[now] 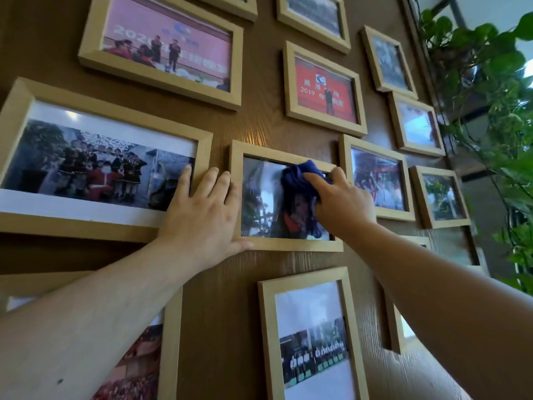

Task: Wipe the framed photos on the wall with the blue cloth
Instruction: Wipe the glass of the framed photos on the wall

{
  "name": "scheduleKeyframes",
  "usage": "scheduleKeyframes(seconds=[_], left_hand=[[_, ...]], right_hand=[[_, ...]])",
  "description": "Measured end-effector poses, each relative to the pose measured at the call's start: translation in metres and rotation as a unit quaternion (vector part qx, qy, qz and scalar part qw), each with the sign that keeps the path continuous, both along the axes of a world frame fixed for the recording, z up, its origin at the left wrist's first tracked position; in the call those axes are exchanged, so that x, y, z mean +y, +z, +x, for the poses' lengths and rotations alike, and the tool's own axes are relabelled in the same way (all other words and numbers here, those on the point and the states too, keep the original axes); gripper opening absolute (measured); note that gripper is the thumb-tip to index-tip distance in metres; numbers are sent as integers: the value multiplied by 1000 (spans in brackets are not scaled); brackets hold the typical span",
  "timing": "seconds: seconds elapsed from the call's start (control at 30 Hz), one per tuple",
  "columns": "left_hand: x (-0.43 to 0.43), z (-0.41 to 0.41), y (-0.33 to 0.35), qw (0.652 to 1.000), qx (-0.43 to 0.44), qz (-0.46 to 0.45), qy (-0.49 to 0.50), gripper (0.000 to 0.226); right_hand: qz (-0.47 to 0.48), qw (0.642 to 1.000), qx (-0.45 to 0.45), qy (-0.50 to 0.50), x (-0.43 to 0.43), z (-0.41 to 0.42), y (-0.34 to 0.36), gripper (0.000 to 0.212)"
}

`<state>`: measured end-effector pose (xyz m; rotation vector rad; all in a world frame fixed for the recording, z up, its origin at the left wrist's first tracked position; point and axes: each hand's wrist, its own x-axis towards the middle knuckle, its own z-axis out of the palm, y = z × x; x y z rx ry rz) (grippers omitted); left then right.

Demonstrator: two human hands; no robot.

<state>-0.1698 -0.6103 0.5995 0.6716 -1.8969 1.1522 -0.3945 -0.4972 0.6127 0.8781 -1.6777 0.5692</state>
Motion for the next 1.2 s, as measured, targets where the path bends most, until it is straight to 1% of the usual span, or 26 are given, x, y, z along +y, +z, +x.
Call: scheduleKeyframes(seconds=[0.07,0.13,0.2,0.27,0.33,0.4,0.47,0.57,0.6,0.67,0.73,0.8,0.87,0.97,1.07,1.2], left_hand=[[-1,-1,0,1000,-3,2,2,105],[-1,-1,0,1000,-2,4,-1,104],[0,-1,-1,1000,-3,7,-4,103],[1,-1,-1,1000,-4,5,-1,102],[3,-1,0,1000,-6,0,6,102],[4,-2,1,1000,-11,2,9,102],[5,-2,1,1000,-16,4,14,103],[7,-3,3,999,-21,-1,29,104],[7,-3,3,999,-25,-2,35,105],[9,-3,4,999,-30,-1,40,105],[10,-2,4,999,-28,5,37,104],[11,-3,5,999,-27,15,35,104],[12,-4,4,999,-24,24,35,104],[10,-4,2,999,-10,19,36,105],[9,-5,0,999,-2,15,41,106],[7,-8,-1,998,-1,20,54,106]], right_hand=[[-17,999,-44,14,-2,-2,-3,50],[-19,996,-55,63,-9,8,-7,51],[15,993,-20,118,-19,27,-14,55],[64,988,36,135,-28,48,-21,59],[88,986,79,116,-30,56,-24,60],[90,988,93,88,-19,45,-24,60],[84,993,65,49,-4,22,-27,58],[63,998,-18,-9,12,-4,-34,57],[60,997,-37,-12,13,-5,-34,56],[68,997,-41,16,12,2,-32,56],[95,993,-4,69,5,21,-32,56],[146,982,48,107,-4,43,-36,57],[181,973,81,117,-12,56,-39,59],[190,971,102,105,-8,47,-37,56],[191,975,66,94,7,24,-43,52],[171,983,9,72,21,0,-52,52]])
